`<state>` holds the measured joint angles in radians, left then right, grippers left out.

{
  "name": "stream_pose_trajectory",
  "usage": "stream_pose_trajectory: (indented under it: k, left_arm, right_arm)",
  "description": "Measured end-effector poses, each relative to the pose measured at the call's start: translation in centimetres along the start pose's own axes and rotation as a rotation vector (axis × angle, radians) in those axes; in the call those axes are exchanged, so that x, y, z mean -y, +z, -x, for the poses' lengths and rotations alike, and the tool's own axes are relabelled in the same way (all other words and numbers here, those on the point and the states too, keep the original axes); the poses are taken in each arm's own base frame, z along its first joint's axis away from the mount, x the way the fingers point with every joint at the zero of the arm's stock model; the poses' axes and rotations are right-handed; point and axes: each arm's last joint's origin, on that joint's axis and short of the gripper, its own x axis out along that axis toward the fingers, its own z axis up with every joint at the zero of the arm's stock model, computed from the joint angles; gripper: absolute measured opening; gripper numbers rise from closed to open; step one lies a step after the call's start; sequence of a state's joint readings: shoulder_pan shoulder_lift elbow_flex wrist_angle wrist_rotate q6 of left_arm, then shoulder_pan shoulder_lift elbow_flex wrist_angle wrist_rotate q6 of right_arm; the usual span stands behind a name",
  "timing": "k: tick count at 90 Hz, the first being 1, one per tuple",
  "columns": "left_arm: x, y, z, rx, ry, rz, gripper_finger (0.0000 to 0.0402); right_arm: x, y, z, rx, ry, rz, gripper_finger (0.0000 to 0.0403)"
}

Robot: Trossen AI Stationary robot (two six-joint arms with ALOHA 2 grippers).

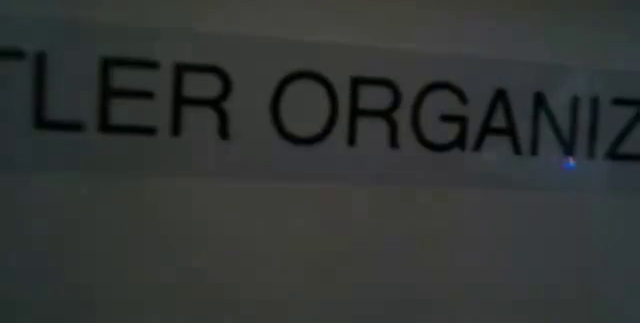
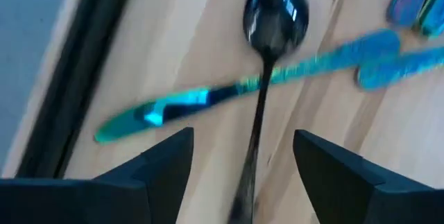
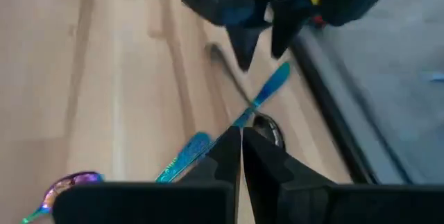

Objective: Sort silverware
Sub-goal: Put the black spoon into the white silverware tray

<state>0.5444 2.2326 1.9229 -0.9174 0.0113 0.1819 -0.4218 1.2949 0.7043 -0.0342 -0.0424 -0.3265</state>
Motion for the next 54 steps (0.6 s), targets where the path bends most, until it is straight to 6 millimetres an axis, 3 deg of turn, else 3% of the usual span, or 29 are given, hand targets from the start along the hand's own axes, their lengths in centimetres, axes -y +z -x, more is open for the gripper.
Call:
stream_pose_trajectory:
  k: [13, 23, 41, 54]
  left_arm:
    - [-0.1, -1.5, -0.4, -0.034, -0.003, 0.000, 0.0235]
    - [0.0, -3.4, 1.0, 0.064, 0.016, 0.012, 0.0235]
    - [1.0, -9.4, 5.5, 0.351, 0.064, 0.055, 0.0235]
    - [2.4, -14.0, 7.0, 0.540, 0.075, 0.092, 0.0235]
  right_arm:
    - [1.5, 3.2, -3.6, -0.159, 0.121, 0.050, 0.0009]
    - [2.2, 5.0, -6.4, -0.191, 0.148, 0.097, 0.0032]
    - [2.8, 6.3, -9.7, -0.195, 0.191, 0.191, 0.0108]
    - [3.1, 6.5, -12.8, -0.279, 0.195, 0.251, 0.0140]
